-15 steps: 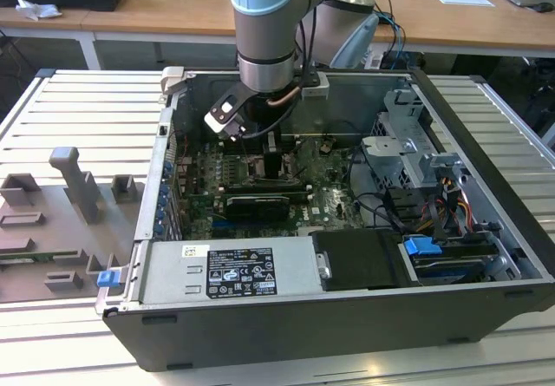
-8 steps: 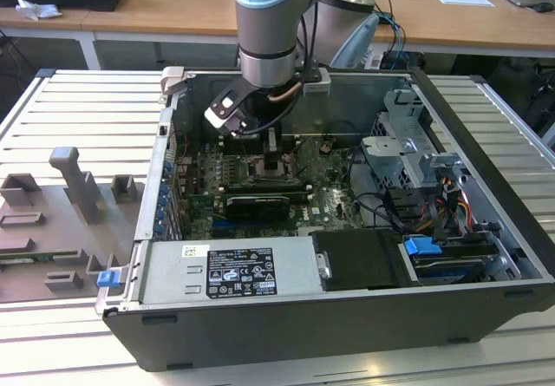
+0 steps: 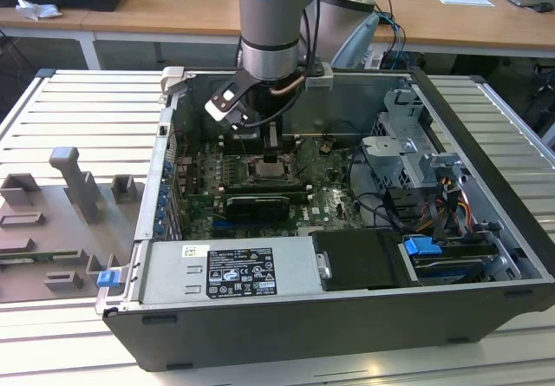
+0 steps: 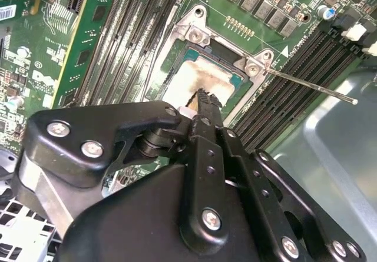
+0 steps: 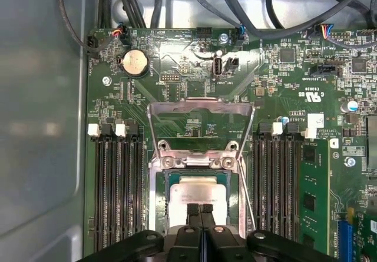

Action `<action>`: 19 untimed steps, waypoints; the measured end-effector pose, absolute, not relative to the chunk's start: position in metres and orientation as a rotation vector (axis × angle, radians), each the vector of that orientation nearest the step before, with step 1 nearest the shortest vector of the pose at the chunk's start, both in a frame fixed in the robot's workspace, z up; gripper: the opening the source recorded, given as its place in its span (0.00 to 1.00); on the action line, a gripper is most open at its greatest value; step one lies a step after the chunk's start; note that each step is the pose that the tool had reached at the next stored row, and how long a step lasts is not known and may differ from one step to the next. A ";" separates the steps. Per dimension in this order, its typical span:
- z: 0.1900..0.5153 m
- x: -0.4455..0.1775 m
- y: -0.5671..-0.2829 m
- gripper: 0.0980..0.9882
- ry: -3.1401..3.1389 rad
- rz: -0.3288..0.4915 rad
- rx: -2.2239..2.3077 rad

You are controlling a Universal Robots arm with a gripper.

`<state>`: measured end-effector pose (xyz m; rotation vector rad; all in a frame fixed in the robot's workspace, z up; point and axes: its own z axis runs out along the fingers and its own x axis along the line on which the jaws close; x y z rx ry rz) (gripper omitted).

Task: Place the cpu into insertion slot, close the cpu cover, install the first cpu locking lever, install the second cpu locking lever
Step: 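Place the cpu into insertion slot, then close the cpu cover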

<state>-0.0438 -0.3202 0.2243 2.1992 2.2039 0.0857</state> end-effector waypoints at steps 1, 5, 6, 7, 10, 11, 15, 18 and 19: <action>0.225 -0.044 -0.320 0.01 2.204 0.086 2.199; 0.228 -0.044 -0.320 0.01 2.205 0.088 2.200; 0.232 -0.044 -0.320 0.01 2.205 0.088 2.200; 0.235 -0.044 -0.320 0.01 2.205 0.087 2.200; 0.242 -0.042 -0.320 0.01 2.206 0.089 2.201; 0.242 -0.033 -0.320 0.01 2.206 0.089 2.201; 0.242 -0.028 -0.320 0.01 2.206 0.089 2.201; 0.242 -0.028 -0.320 0.01 2.206 0.089 2.201; 0.243 -0.028 -0.320 0.01 2.206 0.089 2.201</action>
